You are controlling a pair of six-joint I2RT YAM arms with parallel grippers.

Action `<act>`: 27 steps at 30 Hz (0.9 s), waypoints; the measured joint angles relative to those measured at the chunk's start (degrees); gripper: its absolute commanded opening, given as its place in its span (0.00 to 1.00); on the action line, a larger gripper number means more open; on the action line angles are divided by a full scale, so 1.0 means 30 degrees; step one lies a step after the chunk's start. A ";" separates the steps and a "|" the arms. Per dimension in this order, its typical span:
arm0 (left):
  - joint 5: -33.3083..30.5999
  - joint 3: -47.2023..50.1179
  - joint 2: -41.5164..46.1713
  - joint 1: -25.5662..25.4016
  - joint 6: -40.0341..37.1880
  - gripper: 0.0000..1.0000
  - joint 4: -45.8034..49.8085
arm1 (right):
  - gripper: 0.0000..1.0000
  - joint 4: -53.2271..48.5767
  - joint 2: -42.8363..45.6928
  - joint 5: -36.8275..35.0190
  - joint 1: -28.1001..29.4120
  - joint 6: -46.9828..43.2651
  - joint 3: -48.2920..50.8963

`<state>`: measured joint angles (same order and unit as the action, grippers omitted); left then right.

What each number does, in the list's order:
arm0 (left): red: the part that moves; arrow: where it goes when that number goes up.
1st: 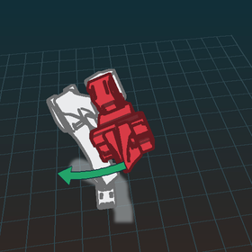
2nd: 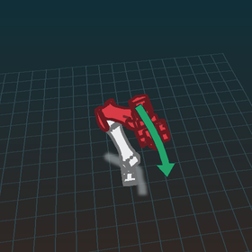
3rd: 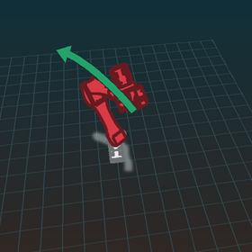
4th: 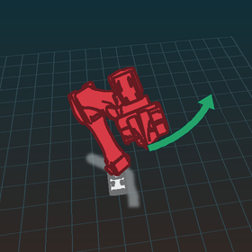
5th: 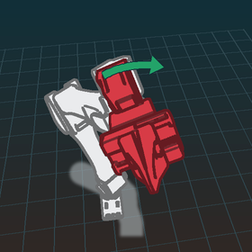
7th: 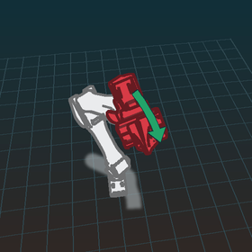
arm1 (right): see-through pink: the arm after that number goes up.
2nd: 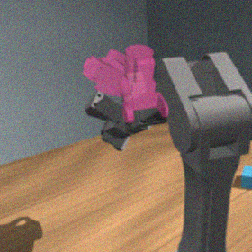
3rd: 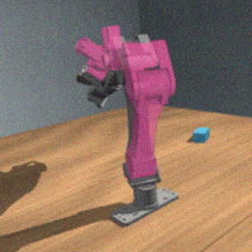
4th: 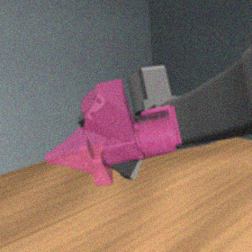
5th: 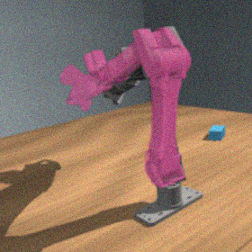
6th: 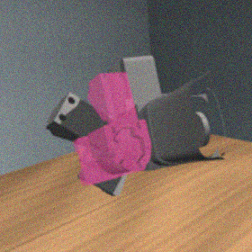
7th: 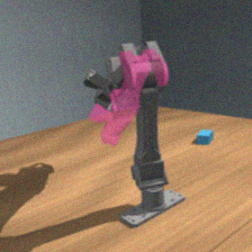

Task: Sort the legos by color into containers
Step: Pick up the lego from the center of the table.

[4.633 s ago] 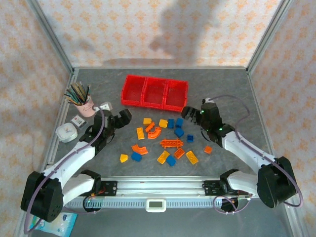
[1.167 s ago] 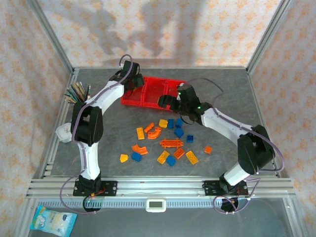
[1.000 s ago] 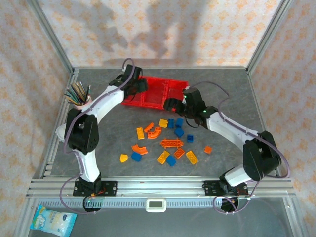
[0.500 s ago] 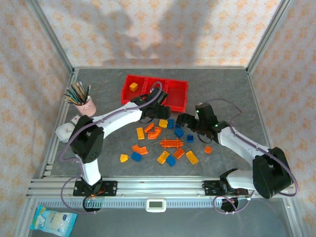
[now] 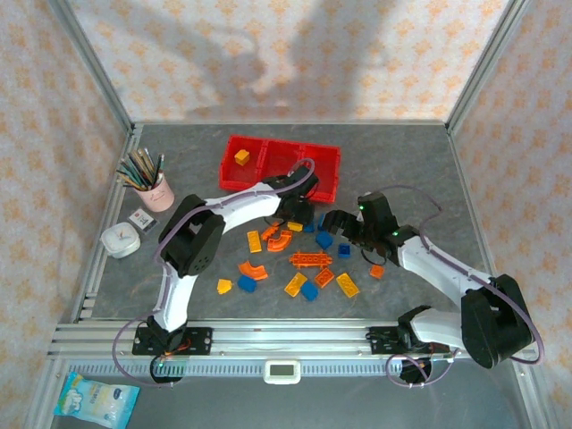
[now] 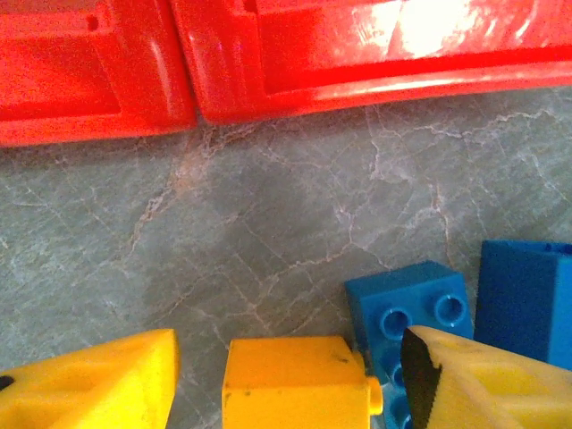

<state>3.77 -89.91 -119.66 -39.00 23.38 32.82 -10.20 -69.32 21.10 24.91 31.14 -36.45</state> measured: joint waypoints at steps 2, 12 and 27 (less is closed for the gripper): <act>-0.0073 -0.0270 -0.0313 0.0000 -0.0131 0.63 0.0007 | 1.00 0.0051 0.0000 0.0066 0.0000 0.0066 0.0080; 0.0000 -0.0291 -0.0364 0.0000 -0.0277 0.59 -0.0058 | 1.00 0.0051 0.0000 0.0131 0.0000 0.0131 0.0168; 0.0073 0.1923 0.1158 0.0000 -0.0240 0.61 -0.0415 | 1.00 0.0044 0.0000 0.0131 0.0000 0.0131 0.0168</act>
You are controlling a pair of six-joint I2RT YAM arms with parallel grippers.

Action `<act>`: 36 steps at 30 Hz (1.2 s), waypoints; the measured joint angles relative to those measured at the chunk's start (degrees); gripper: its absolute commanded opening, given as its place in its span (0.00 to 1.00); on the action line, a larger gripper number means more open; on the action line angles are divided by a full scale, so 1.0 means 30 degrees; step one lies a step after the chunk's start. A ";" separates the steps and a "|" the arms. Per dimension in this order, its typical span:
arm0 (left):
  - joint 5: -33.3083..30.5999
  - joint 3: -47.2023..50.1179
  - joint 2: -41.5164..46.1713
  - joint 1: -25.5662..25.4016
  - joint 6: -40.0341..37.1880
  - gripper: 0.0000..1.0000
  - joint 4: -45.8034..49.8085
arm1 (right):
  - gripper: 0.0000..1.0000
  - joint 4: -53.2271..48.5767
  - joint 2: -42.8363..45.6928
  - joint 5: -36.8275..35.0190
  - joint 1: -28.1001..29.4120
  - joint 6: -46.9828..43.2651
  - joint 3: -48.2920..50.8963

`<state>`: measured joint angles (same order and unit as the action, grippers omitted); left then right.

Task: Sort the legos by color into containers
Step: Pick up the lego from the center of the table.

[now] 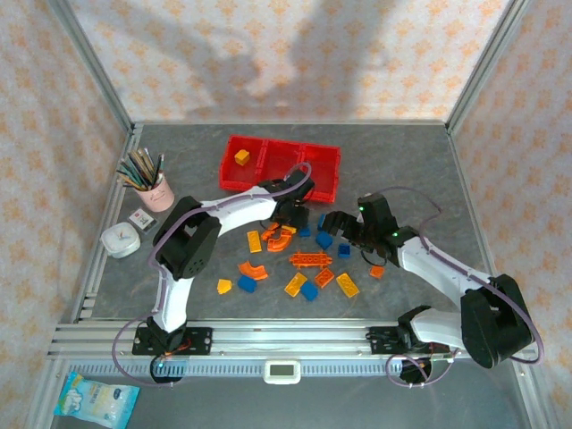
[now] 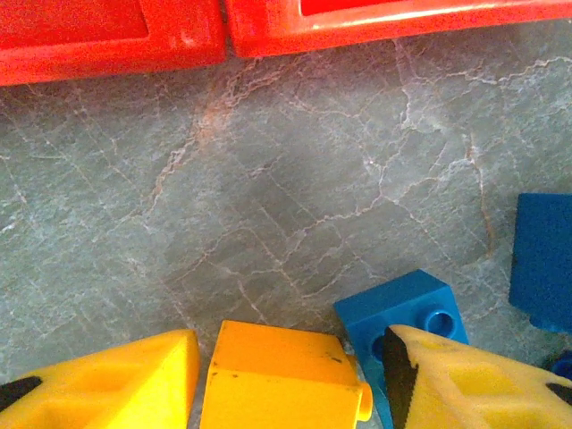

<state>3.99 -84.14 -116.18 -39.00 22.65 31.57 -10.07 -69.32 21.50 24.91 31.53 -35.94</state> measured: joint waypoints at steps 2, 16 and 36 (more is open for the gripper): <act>0.0000 0.0109 0.0073 0.0000 0.0058 0.61 0.0000 | 1.00 0.0000 0.0000 0.0000 0.0000 0.0000 0.0000; -0.0117 0.0459 0.0364 0.0000 0.0058 0.57 0.0073 | 1.00 -0.0015 0.0029 -0.0007 0.0000 -0.0007 0.0000; -0.0474 0.0481 0.0619 0.0138 0.0066 0.45 0.0080 | 1.00 -0.0087 0.0029 -0.0015 0.0000 -0.0022 -0.0109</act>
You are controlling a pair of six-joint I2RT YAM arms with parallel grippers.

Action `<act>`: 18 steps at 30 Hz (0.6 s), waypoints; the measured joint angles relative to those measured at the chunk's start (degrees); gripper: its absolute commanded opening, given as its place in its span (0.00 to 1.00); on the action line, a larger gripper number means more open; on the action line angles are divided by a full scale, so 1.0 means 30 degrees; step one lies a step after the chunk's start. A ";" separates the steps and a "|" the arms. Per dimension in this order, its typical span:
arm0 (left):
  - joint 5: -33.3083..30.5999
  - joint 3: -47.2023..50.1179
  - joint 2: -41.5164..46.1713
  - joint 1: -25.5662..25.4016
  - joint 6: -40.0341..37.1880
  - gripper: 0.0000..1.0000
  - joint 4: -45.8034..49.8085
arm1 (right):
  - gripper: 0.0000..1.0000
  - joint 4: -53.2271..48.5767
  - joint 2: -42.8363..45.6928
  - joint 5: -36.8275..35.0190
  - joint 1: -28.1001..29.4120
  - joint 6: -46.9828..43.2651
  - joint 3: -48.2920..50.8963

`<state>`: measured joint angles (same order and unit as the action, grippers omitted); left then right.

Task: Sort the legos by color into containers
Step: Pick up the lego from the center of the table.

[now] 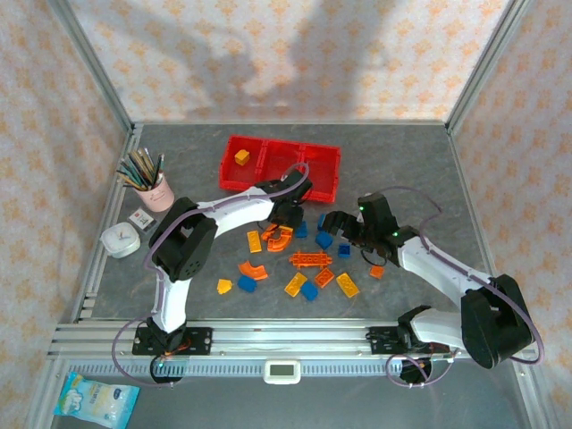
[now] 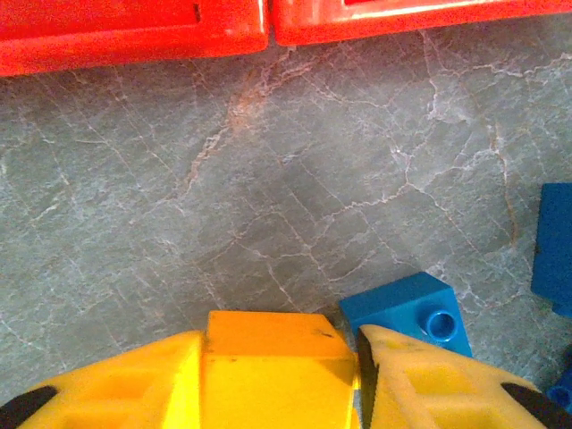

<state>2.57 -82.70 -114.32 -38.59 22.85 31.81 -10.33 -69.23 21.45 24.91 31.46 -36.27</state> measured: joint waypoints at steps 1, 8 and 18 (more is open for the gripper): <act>0.0000 0.0066 0.0124 0.0058 0.0000 0.45 -0.0022 | 1.00 0.0000 0.0000 0.0000 0.0000 0.0000 -0.0044; 0.0015 0.0233 0.1035 0.0481 0.0066 0.43 -0.0051 | 1.00 -0.0175 -0.0007 -0.0007 0.0000 -0.0066 -0.0313; 0.0488 0.0233 0.1100 0.0823 0.0357 0.43 -0.0058 | 1.00 -0.0291 -0.0131 0.0087 0.0000 -0.0240 -0.0627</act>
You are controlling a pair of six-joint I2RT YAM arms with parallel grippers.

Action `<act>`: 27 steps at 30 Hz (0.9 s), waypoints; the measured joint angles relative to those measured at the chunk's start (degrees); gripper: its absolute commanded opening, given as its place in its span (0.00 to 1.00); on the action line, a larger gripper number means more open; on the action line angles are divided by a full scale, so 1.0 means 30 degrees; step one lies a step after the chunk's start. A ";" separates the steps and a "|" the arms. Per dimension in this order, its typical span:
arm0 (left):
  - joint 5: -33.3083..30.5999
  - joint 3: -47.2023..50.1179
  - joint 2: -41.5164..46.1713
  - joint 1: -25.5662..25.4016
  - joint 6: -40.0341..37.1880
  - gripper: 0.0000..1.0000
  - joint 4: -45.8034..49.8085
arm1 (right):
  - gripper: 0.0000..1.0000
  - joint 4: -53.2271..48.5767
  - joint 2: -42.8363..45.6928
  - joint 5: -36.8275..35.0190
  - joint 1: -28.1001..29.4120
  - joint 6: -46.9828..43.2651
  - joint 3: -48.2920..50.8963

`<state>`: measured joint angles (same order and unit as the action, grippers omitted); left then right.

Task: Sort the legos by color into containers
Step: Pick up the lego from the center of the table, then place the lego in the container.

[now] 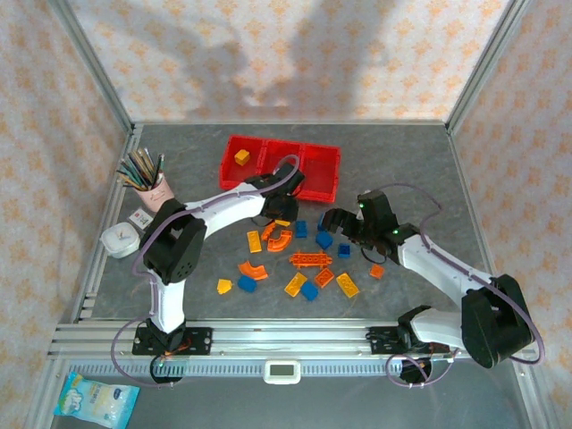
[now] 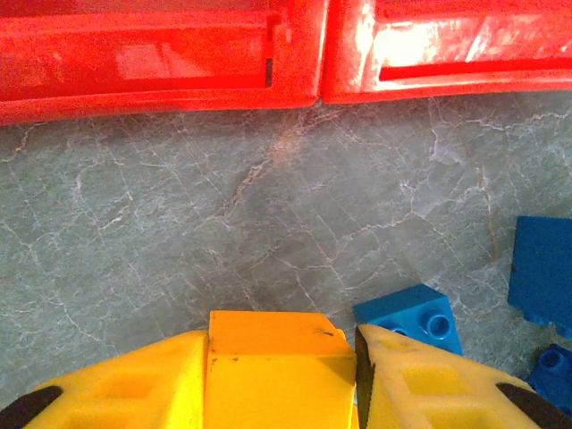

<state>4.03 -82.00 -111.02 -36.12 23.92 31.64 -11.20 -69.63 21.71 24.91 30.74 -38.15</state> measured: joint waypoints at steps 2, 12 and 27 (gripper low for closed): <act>0.0051 0.0000 0.0160 0.0211 0.0036 0.43 -0.0015 | 1.00 0.0000 -0.0153 0.0146 0.0000 -0.0124 -0.0342; 0.0131 -0.0882 0.2237 0.3257 0.0000 0.43 -0.0036 | 1.00 -0.0066 -0.1821 0.0350 0.0743 -0.0787 -0.3359; 0.0007 -0.7475 -0.1763 0.7213 0.0816 0.43 -0.1413 | 1.00 0.0138 -0.5100 -0.0036 0.1479 -0.1049 -0.6637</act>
<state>4.05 -104.42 -116.31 -14.48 26.37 27.40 -10.79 -84.93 21.61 29.34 27.59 -58.06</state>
